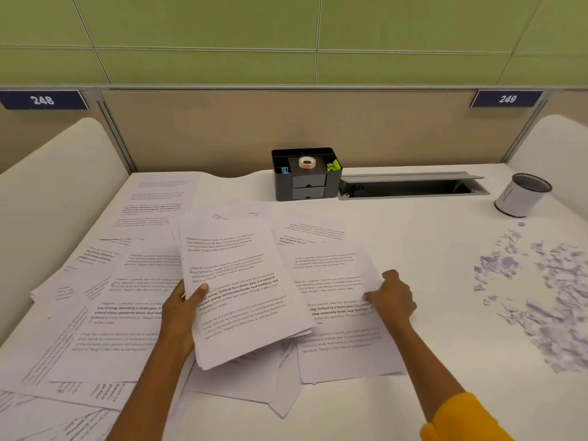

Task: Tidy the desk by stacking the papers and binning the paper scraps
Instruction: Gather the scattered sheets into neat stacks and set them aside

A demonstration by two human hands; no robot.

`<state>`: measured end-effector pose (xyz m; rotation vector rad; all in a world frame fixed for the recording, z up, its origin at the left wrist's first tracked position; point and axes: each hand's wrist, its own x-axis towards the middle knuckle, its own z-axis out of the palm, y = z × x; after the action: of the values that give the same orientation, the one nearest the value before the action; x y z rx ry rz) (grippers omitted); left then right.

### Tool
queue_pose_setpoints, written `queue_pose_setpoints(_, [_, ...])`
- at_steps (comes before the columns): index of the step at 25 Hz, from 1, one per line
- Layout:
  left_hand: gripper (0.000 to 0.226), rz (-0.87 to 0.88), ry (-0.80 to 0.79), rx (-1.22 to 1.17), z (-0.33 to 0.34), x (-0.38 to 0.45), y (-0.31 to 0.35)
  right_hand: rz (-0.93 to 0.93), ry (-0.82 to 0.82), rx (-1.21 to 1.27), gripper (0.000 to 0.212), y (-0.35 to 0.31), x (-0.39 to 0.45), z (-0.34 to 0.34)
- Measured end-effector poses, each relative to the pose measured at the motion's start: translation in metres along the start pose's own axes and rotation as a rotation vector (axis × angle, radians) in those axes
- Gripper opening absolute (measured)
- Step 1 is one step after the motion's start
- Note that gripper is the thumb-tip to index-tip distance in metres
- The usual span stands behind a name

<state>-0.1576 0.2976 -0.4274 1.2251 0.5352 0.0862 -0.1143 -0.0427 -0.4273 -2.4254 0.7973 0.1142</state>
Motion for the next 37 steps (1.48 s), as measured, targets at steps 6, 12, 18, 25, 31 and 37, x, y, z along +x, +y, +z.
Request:
queue_pose_setpoints(6, [0.035,-0.008,-0.018,0.039,-0.016,0.0,0.001,-0.045,0.099,0.385,0.014,0.004,0.01,-0.028])
queue_pose_setpoints(12, [0.041,-0.048,-0.036,0.112,-0.025,0.001,0.0,-0.03,-0.011,0.845,0.007,0.008,0.033,-0.052])
queue_pose_setpoints(18, [0.034,-0.064,-0.107,0.104,0.004,-0.008,-0.007,-0.058,-0.211,0.883,0.007,-0.021,0.006,-0.012])
queue_pose_setpoints(25, [0.036,-0.042,-0.089,0.175,0.023,-0.013,-0.014,-0.178,-0.273,0.635,0.012,-0.046,-0.045,0.055])
queue_pose_setpoints(31, [0.047,0.033,-0.102,0.275,0.014,-0.011,-0.02,-0.225,-0.27,0.573,0.023,-0.053,-0.05,0.055])
queue_pose_setpoints(37, [0.045,0.007,-0.039,0.134,0.005,-0.003,-0.017,-0.122,0.084,-0.406,0.067,-0.012,-0.016,0.022])
